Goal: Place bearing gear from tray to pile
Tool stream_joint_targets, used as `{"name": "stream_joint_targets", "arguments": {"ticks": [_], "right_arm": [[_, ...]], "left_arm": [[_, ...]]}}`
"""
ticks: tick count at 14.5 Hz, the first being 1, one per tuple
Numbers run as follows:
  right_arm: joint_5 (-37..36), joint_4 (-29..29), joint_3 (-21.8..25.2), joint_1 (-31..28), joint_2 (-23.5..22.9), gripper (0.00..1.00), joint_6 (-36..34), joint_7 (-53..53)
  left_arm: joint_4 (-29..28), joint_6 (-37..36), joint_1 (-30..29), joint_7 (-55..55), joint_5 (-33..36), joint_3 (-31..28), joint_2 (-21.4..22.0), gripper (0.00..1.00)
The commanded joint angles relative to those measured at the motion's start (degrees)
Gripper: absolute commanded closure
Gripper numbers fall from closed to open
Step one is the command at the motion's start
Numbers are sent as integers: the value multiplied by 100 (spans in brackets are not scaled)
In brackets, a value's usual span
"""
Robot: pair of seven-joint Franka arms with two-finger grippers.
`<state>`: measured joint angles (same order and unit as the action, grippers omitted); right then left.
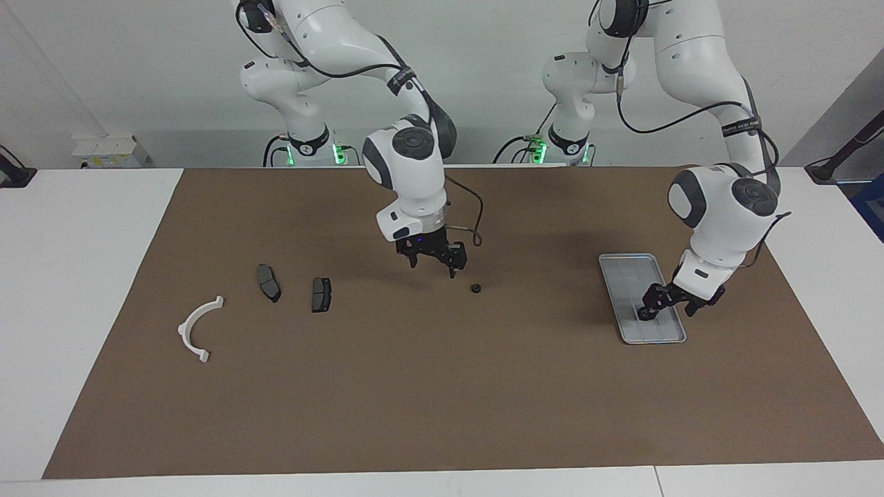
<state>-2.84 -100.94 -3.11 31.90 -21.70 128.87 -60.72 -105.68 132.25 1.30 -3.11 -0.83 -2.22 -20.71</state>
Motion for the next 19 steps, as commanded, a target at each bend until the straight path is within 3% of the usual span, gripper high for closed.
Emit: {"name": "stream_joint_targets", "arguments": {"ticks": [1,4,7,19], "right_arm": [[-568,1266,21,316,-974,0,-520,-781],[-613,1795,30,510,-1414,0,-854,-871],[-613,2165,21,554,-1626,0,-1083,-1047],[-595,1701,4,642,-1785,1,-372,-1047]], "left_arm": [[-487,247,99,39,-58,-51,163,9],[-979,591,231,223,-67,-51,233,9],[-1103,495,301,276,-67,-51,295,9],[-1051,696,196,232,-58,-51,243,13]]}}
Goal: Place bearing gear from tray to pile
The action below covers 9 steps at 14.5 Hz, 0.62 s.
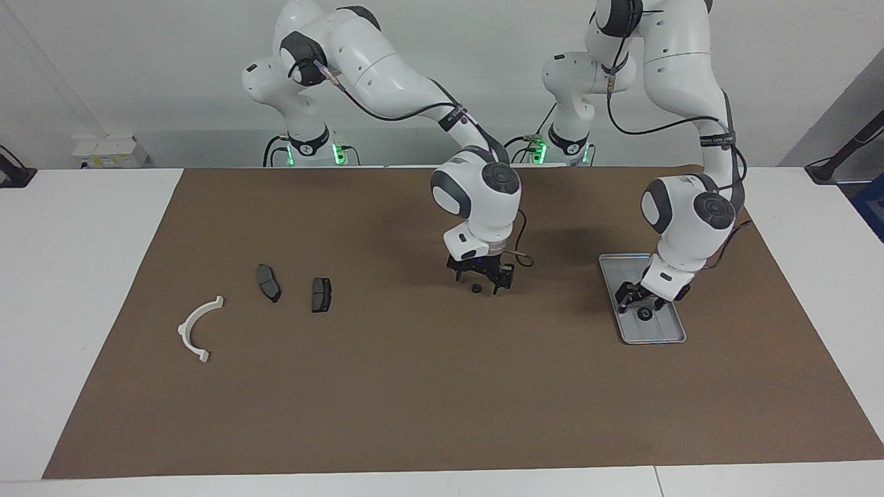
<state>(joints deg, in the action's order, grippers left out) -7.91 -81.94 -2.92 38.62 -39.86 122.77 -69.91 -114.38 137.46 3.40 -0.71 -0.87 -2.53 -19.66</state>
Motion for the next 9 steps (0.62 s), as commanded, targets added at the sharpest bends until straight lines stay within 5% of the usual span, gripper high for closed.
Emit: {"name": "stream_joint_targets", "arguments": {"ticks": [1,4,7,9], "right_arm": [[-88,-296,-15,-30,48,2,282,-128],[-79,-314,-15,-30,48,19,265,-120],[-35,-270,-15,-92,57,69,256,-120],[-18,-235,-15,-118,57,87,264,-120]], "left_arm": [[-182,220,-15,-8,-54,-20,120,13],[-182,334,-15,-8,-54,-20,85,13],[-182,431,-24,-8,-54,-11,41,14],[-182,519,-24,-8,-54,-20,-11,14]]}}
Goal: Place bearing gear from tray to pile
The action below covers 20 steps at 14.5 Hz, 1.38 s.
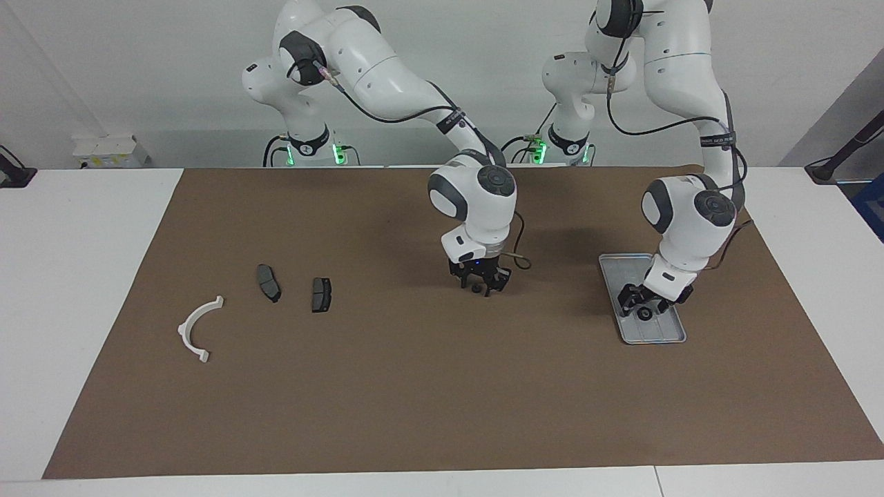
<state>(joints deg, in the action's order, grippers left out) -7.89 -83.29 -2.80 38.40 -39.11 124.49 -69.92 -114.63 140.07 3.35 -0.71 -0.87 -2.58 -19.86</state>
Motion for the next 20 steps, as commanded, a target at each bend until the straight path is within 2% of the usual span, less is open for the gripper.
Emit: {"name": "stream_joint_targets", "arguments": {"ticks": [1,2,4,5,6,7,9,12,14,17,19,20], "right_arm": [[-28,-82,-28,-122,-18,93,93,-118],[-28,-82,-28,-131,-18,100,102,-118],[-37,-82,-28,-131,-18,100,102,-110],[-37,-82,-28,-131,-18,100,94,-110],[-54,-73,-28,-140,-18,100,76,-101],[-89,-56,-28,-183,-18,100,15,-83],[-90,23,-28,-227,9,100,-117,4],[-28,164,-37,-560,307,100,-810,810],[-2,164,-89,-1095,684,100,-1284,1862],[480,164,-72,-2052,1141,100,-1865,4127],[491,164,-72,-2607,1230,100,-2076,5369],[482,156,-72,-2844,1230,100,-2086,5827]], "left_arm": [[-156,284,-19,-8,-54,-15,-9,14],[-156,284,-19,-8,-54,-15,-9,14],[-156,284,-19,-8,-54,-15,-18,19],[-156,284,-10,1,-54,-15,-18,31],[-156,276,-10,9,-54,-15,-18,62],[-130,223,-1,18,-54,-15,-18,100],[-77,188,25,44,-54,-15,-18,100],[211,-153,-1,1,-54,-15,-18,100],[824,-1177,-79,-60,-54,-6,70,100],[2116,-3023,-326,-210,-124,81,219,100],[2611,-3607,-117,86,-491,160,464,100],[2638,-3627,250,819,-511,187,570,100]]}}
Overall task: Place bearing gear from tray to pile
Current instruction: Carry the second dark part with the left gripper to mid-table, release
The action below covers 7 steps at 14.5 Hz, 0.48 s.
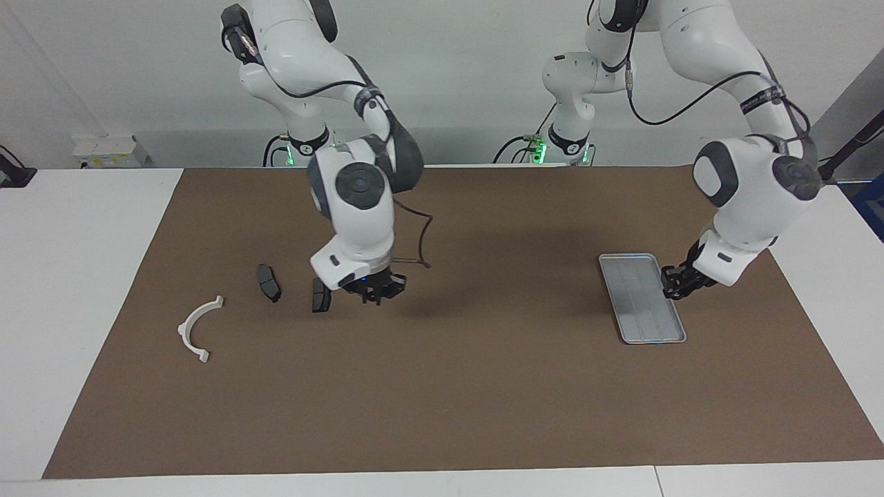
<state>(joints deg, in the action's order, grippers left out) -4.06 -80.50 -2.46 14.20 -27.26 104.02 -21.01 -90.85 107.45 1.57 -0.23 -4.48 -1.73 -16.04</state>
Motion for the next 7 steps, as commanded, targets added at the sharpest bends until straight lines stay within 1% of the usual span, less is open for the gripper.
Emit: {"name": "stream_joint_targets", "arguments": {"ticks": [1,2,3,4,6,7], "right_arm": [[107,-168,-97,-627,45,100,38,1402],[108,-246,-96,-820,45,100,152,1807],[99,-395,-96,-1005,54,100,362,2133],[90,-562,-96,-1181,63,100,608,2424],[99,-975,-96,-1428,45,100,1249,2795],[99,-1142,-96,-1507,-7,100,1583,2857]], "left_arm": [[278,-348,867,1771,-115,103,233,100],[270,-252,1393,2721,-45,111,233,100],[191,1,1921,3583,112,112,251,100],[-62,404,2318,4305,227,112,303,100],[-580,1082,3152,5414,437,103,409,100],[-696,1172,3461,5907,787,111,374,100]]}}
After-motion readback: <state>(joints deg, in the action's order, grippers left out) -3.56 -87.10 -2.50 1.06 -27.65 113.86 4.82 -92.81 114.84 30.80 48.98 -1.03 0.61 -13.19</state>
